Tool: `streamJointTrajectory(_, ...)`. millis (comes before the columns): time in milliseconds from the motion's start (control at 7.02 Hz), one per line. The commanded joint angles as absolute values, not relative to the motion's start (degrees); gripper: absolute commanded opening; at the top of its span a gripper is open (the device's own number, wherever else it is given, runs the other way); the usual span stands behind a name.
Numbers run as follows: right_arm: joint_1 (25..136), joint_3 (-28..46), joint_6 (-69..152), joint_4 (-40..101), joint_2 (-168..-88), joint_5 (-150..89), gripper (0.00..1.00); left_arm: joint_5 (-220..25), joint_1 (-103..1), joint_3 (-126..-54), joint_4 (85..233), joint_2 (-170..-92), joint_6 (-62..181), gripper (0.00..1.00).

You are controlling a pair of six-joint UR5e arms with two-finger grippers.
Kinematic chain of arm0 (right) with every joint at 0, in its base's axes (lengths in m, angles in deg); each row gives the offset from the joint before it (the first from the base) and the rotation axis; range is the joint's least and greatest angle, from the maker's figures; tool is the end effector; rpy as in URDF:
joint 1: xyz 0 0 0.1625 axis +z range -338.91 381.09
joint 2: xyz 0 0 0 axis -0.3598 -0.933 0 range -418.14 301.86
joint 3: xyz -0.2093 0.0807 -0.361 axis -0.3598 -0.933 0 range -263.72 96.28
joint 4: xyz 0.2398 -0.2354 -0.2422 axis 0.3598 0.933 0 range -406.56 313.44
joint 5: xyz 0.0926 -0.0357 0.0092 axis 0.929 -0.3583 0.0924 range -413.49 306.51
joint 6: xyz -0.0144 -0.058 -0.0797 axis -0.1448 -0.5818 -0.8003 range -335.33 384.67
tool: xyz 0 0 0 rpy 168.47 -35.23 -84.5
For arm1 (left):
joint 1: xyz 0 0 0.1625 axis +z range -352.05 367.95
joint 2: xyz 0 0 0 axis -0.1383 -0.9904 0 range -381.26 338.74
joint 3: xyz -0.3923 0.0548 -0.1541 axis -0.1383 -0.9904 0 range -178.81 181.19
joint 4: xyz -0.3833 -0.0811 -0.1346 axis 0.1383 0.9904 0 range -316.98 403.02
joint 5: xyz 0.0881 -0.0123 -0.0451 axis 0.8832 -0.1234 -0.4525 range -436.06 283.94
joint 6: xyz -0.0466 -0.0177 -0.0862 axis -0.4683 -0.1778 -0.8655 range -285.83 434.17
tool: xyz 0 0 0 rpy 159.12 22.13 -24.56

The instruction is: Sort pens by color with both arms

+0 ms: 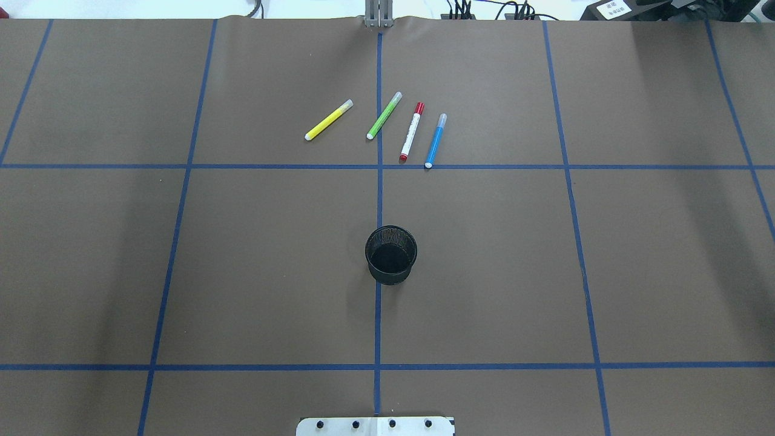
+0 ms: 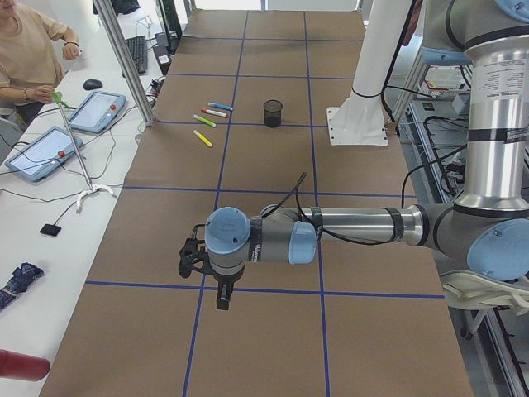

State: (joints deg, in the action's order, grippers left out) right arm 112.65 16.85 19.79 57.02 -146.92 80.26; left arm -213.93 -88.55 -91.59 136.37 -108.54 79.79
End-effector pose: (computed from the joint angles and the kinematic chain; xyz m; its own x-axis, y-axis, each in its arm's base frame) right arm 0.0778 -0.4884 0.5824 0.7212 -0.0438 0.6914 0.0342 0.9990 0.0277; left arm -0.1129 -0.4658 0.6474 0.6793 0.0650 -0.7310 0.0467 0.9902 0.1315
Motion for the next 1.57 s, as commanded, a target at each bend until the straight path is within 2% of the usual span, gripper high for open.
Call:
streamJointTrajectory(0, 112.15, 16.48, 19.74, 56.97, -146.83, 80.11, 1.00, -213.96, -88.55, -91.44, 136.36, -108.54, 79.79, 0.99)
streamJointTrajectory(1425, 111.79, 15.07, 19.74, 54.95, -146.91, 80.28, 1.00, -213.96, -88.47, -91.53, 136.36, -108.45, 79.79, 0.99)
